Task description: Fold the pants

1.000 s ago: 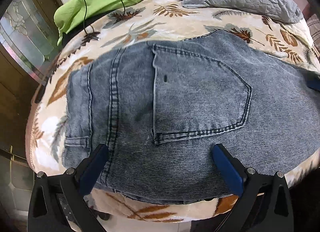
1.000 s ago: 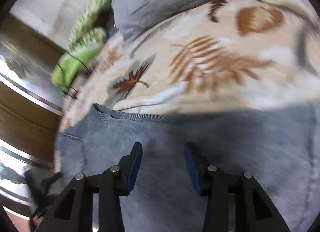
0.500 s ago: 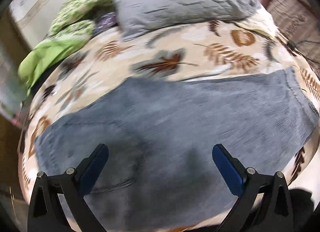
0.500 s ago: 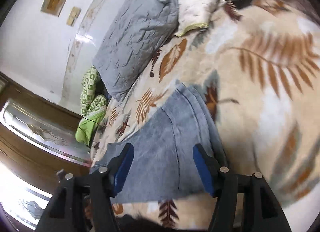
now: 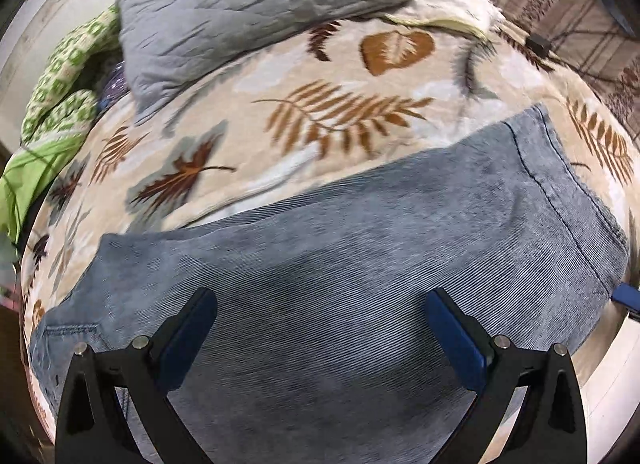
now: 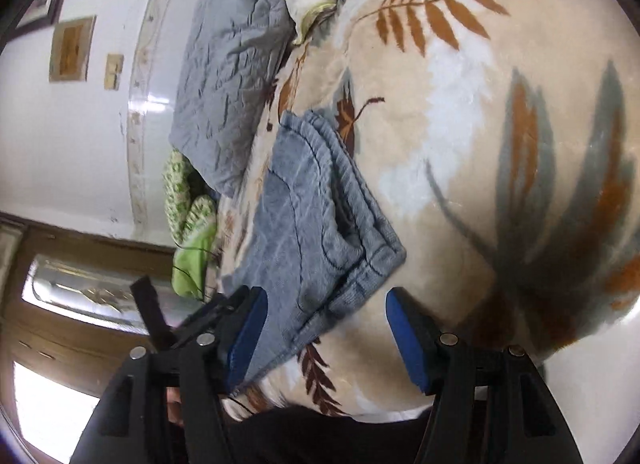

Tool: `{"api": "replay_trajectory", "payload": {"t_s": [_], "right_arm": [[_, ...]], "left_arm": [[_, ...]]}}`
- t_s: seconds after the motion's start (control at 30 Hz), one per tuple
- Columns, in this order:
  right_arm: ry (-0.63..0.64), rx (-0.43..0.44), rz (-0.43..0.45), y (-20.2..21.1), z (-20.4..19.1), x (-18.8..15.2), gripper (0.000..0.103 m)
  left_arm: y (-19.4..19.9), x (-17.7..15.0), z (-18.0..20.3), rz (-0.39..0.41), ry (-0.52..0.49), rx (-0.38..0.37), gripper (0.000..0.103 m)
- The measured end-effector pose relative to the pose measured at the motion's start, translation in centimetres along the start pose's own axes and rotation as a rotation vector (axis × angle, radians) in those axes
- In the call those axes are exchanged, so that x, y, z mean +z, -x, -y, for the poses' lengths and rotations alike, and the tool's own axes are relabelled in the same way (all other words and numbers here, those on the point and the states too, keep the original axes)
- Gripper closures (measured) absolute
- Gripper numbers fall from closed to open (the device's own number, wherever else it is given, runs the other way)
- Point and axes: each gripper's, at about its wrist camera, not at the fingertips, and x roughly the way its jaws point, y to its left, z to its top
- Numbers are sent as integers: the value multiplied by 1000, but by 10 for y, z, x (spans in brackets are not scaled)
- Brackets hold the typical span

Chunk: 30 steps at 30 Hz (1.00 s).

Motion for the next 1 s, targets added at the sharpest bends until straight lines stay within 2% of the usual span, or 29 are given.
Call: {"api": "replay_trajectory", "payload": {"t_s": [0.3,0.4,0.53,0.67,0.8,1.0], "right_arm": [[-19,41,42,-11,-1,11,35],[-17,32,24,-7,-2,10,35],[-31,9,12,4,1,2,35],[-32,-26,7,-1,-2,-5,35],[-37,-39,44,-10,-7,2,35],[-62,-25,114,-18,-10,7,33]], "left_arm": [[-21,13,10,-25,13,-8,0],[-16,13,8,-36,4,-10,0],[-5,11,5,1,14,-31,0],[-17,7,15,-17,-26,-12,0],[-17,7,11,-22,1,-36,0],[-17,4,5,-20,8,-14,0]]}}
